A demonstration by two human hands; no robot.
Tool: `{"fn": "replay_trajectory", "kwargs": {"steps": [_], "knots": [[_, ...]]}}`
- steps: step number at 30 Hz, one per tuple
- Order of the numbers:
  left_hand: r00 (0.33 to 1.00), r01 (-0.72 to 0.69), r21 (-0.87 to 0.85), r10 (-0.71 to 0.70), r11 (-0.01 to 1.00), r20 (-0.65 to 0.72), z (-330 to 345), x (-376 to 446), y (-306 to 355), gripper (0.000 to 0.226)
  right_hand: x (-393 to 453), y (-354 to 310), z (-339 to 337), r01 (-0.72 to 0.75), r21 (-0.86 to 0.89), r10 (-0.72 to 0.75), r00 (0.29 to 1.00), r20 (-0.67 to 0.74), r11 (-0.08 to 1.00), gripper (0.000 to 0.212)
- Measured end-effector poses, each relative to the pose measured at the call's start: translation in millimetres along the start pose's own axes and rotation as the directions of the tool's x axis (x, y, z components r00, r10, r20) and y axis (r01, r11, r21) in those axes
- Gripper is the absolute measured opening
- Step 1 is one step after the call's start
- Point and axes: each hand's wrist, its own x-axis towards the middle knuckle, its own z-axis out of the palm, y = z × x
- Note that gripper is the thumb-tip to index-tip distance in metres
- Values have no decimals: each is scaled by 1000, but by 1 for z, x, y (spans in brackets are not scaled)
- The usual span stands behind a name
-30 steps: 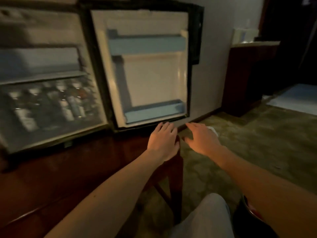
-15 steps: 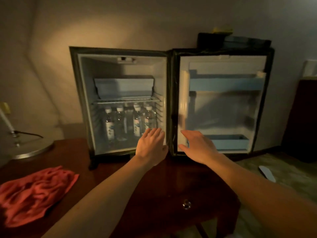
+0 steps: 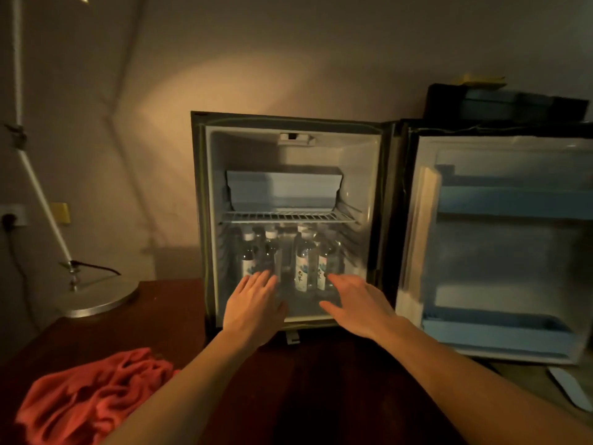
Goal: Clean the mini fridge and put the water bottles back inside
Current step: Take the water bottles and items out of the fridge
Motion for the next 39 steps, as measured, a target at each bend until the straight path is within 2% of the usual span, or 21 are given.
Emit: {"fn": "replay_trajectory", "kwargs": {"steps": [5, 11, 15, 21, 25, 30, 36, 39], "knots": [[998, 60, -78, -57, 995, 36, 14, 9, -26, 41, 35, -11, 18, 14, 8, -15, 1000, 25, 1000, 65], [965, 257, -190, -241, 947, 102, 30, 25, -49, 68, 76, -20, 45, -13, 124, 3, 997, 78, 992, 66], [935, 354, -209, -342, 911, 94, 35, 42, -60, 69, 104, -26, 59, -52, 208, 30, 993, 111, 977, 70], [927, 373, -222, -349, 901, 140, 49, 60, -75, 92, 140, -35, 74, -65, 341, 36, 995, 89, 938, 71], [898, 435, -191, -410, 880, 157, 62, 74, -74, 88, 165, -43, 84, -50, 429, 31, 998, 52, 902, 79], [855, 518, -283, -479, 807, 200, 72, 100, -79, 89, 188, -51, 99, -37, 536, 43, 999, 2, 843, 68], [862, 501, -370, -491, 782, 130, 86, 104, -83, 89, 203, -59, 121, -65, 654, 149, 986, -73, 753, 53], [868, 485, -389, -484, 783, 109, 88, 104, -87, 86, 205, -56, 125, -20, 658, 113, 989, -100, 752, 57]]}}
